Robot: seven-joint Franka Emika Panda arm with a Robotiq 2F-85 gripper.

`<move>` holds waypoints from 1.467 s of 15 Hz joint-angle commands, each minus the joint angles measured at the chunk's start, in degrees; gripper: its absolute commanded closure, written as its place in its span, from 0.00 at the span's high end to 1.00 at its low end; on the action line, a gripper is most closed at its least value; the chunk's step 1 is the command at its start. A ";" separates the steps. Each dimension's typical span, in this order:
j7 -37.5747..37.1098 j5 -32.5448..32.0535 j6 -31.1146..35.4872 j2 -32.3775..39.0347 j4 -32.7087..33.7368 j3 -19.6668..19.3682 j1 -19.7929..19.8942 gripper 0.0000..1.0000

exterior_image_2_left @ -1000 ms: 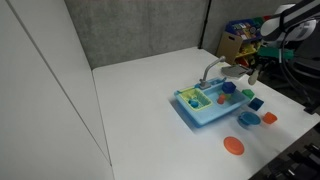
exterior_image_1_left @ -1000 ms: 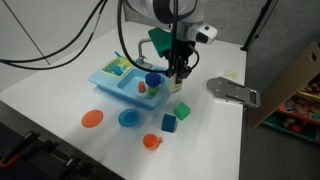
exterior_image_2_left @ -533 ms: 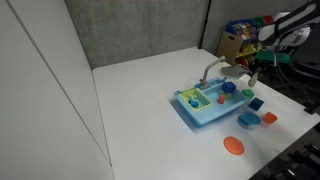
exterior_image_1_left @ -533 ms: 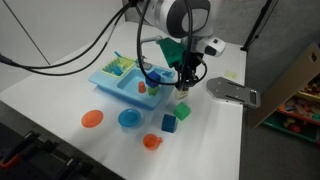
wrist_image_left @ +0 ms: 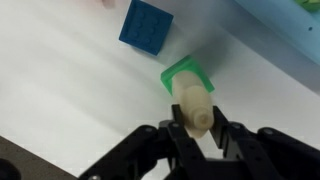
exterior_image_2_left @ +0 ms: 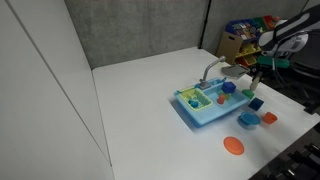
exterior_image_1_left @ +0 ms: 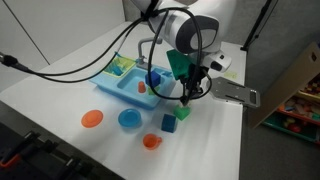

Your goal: Move the bottle from the plate rack to the top of the dark green block

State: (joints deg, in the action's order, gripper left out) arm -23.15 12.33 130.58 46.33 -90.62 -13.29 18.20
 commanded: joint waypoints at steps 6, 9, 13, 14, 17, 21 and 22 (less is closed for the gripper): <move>1.48 3.67 -1.27 1.88 1.99 1.36 1.46 0.09; 1.55 4.14 -1.11 2.10 1.94 1.43 1.54 0.09; 1.61 4.27 -0.97 2.27 1.88 1.39 1.52 0.10; 1.60 4.23 -0.91 2.27 1.82 1.37 1.48 0.11; 1.69 4.17 -0.91 2.24 1.74 1.36 1.44 0.57; 1.82 4.18 -0.88 2.07 1.61 1.41 1.42 0.80; 1.89 4.17 -0.87 1.99 1.54 1.42 1.42 0.88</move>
State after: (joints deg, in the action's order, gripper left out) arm -22.93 15.23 130.55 48.03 -90.43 -12.73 18.48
